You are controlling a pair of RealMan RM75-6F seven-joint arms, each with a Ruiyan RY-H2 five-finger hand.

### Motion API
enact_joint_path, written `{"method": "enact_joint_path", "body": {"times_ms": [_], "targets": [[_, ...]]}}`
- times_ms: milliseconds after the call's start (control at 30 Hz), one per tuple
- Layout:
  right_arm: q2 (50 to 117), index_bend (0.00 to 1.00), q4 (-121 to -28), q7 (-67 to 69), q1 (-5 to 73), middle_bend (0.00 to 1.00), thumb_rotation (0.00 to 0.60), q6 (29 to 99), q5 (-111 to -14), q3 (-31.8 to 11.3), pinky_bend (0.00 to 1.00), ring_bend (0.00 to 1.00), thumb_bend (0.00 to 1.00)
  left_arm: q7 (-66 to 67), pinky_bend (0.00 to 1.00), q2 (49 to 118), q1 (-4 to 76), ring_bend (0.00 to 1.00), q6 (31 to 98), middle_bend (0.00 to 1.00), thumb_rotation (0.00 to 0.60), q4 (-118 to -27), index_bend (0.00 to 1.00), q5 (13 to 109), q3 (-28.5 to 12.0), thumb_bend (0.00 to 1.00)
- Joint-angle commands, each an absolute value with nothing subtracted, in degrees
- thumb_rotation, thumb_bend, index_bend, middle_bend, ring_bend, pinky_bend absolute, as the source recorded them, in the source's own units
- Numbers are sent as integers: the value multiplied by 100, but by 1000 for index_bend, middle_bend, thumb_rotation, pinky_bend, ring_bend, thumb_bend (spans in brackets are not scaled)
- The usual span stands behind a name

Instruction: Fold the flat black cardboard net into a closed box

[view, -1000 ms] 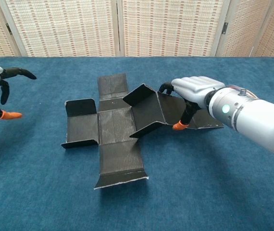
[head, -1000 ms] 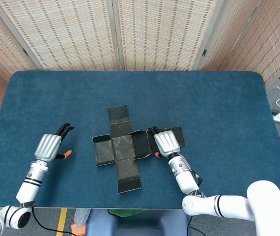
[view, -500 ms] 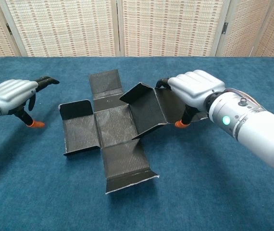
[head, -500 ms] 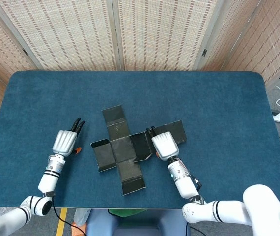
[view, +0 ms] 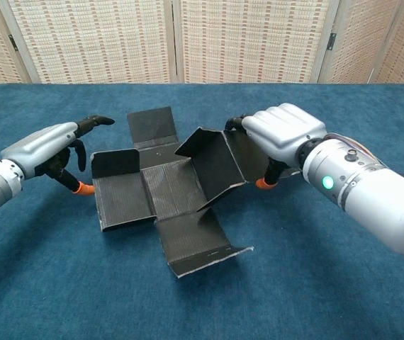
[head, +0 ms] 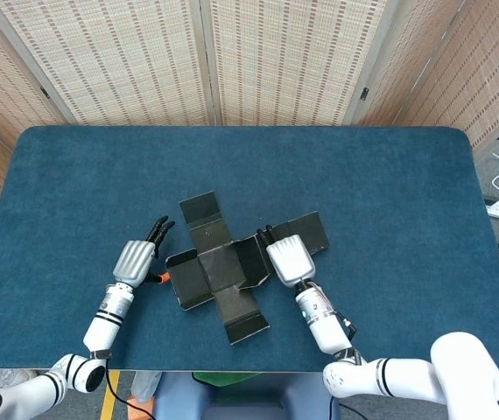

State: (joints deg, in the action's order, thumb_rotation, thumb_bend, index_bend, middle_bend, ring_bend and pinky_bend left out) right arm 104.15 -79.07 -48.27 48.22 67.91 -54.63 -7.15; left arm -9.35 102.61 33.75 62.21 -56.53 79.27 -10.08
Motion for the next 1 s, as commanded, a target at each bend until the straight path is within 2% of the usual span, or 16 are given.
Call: {"method": "enact_joint_path", "body": {"times_ms": [33,267,633,1000], "targets": [[10373,402,-7931,-4942,4897,481,600,6684,-5522,-772,985,862,325,-1554,779,9984,3310,558,6365,70,600,-6114,44,8218,-844,178],[10008,401,-8314,-5332,5179,482,600,6223,-5608,-821,986,862,325,-2190,778,9812,3404,535,6431,39,600,-6368,31,8519,-726,177],[9341,402,-8695,-6258,5747,489,600,5639,-5996,-586,989,868,333,-3247,772,9188,3887,465,5456,0,600,-7153,0,8553,-629,177],[9034,402,-8498,-5870,6086,489,600,5072,-6918,-304,989,868,340,-4102,772,8968,4227,461,4602,0,600,-7248,0,8390,-521,177]]}}
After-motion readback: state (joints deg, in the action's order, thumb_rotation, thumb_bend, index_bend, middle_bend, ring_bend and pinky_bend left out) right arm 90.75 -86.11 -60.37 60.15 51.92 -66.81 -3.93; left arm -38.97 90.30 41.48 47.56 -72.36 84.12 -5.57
